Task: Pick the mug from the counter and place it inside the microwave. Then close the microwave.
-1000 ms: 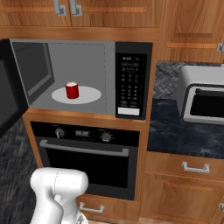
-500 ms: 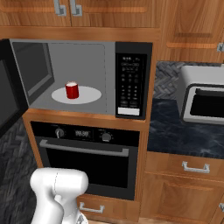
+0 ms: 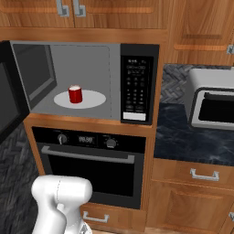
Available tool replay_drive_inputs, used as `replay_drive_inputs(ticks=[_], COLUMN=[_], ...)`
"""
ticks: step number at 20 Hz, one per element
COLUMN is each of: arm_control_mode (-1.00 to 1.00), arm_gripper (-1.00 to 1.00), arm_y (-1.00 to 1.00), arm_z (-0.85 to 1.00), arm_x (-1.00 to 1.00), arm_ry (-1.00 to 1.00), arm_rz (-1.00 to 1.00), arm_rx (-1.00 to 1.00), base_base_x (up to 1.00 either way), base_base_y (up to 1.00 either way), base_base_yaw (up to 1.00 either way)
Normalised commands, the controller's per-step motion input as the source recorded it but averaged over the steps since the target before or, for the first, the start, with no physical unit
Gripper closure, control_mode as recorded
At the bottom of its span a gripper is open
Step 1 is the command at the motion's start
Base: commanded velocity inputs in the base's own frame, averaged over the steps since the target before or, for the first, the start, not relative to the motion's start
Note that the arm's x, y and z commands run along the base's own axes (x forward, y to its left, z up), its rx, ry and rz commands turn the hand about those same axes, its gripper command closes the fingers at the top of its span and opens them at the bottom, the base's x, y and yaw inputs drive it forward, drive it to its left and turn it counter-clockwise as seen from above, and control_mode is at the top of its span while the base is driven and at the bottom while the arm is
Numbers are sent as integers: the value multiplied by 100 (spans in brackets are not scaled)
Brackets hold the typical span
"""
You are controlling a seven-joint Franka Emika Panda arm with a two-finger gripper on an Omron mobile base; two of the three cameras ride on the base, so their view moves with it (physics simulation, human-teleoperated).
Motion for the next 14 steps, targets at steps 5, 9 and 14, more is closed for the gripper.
replay_drive_inputs(ticks=[5,9,14], arm_control_mode=[-100,-100,-100], arm_gripper=[-100,-100,-100], arm_y=[27,26,24], arm_z=[0,0,0], arm_x=[0,0,1], arm_ry=[0,0,-2], arm_rz=[-3,-5,-7], arm_rx=[0,0,0], base_base_x=[0,0,0], base_base_y=[0,0,0], base_base_yaw=[0,0,0])
